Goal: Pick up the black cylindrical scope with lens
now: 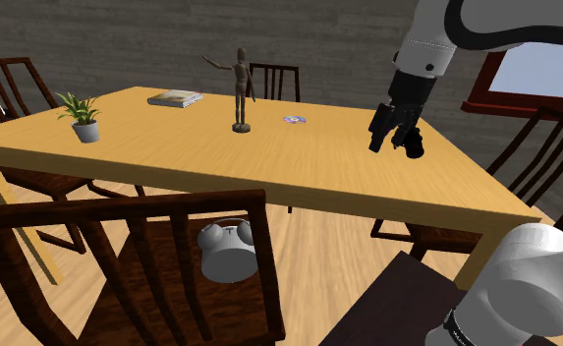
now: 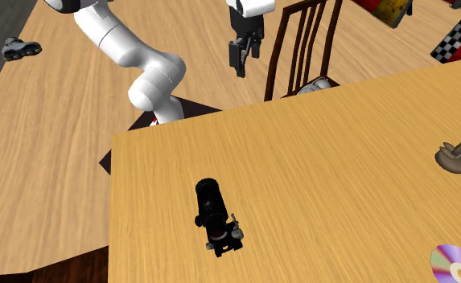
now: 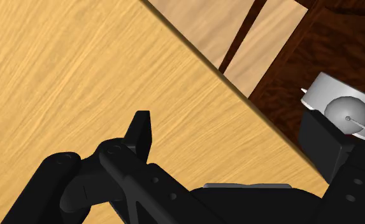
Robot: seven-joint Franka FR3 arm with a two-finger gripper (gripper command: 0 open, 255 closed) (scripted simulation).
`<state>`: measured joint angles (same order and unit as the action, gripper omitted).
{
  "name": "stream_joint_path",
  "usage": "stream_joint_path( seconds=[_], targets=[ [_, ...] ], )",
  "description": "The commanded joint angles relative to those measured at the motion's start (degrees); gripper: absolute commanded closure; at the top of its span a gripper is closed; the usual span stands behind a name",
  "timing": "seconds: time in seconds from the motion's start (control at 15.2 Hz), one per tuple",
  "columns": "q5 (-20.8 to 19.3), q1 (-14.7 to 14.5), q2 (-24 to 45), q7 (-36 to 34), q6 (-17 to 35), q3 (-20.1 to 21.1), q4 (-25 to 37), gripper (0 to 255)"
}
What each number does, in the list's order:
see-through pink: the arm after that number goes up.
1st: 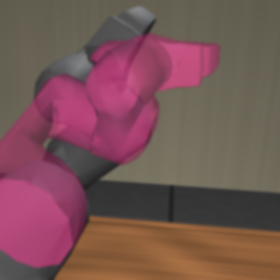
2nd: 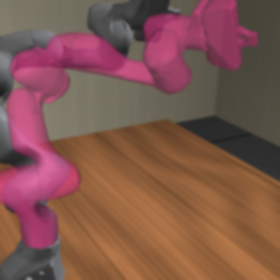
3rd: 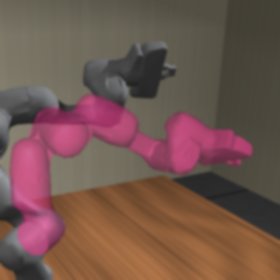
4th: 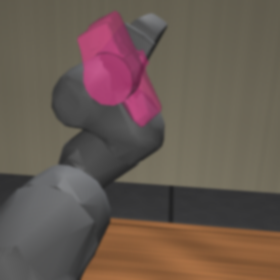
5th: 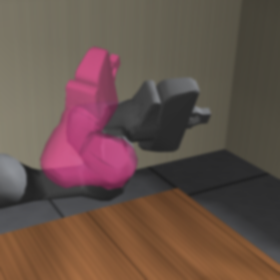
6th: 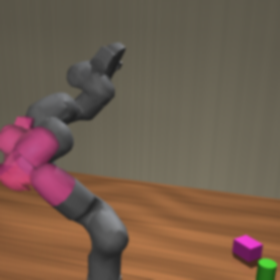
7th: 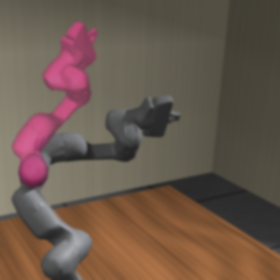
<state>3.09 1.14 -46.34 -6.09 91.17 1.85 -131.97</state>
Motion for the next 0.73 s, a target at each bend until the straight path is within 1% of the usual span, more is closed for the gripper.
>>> stream_joint_path(
  seconds=[0.0,0.33,0.66],
  targets=[
    [0.0,0.0,0.0,0.0,0.0,0.0,0.0,0],
    [-2.4,2.7,4.2,3.8,2.1,-5.8,2.1,0],
    [-4.0,5.0,9.4,7.5,4.1,-11.6,5.4,0]
  ],
)
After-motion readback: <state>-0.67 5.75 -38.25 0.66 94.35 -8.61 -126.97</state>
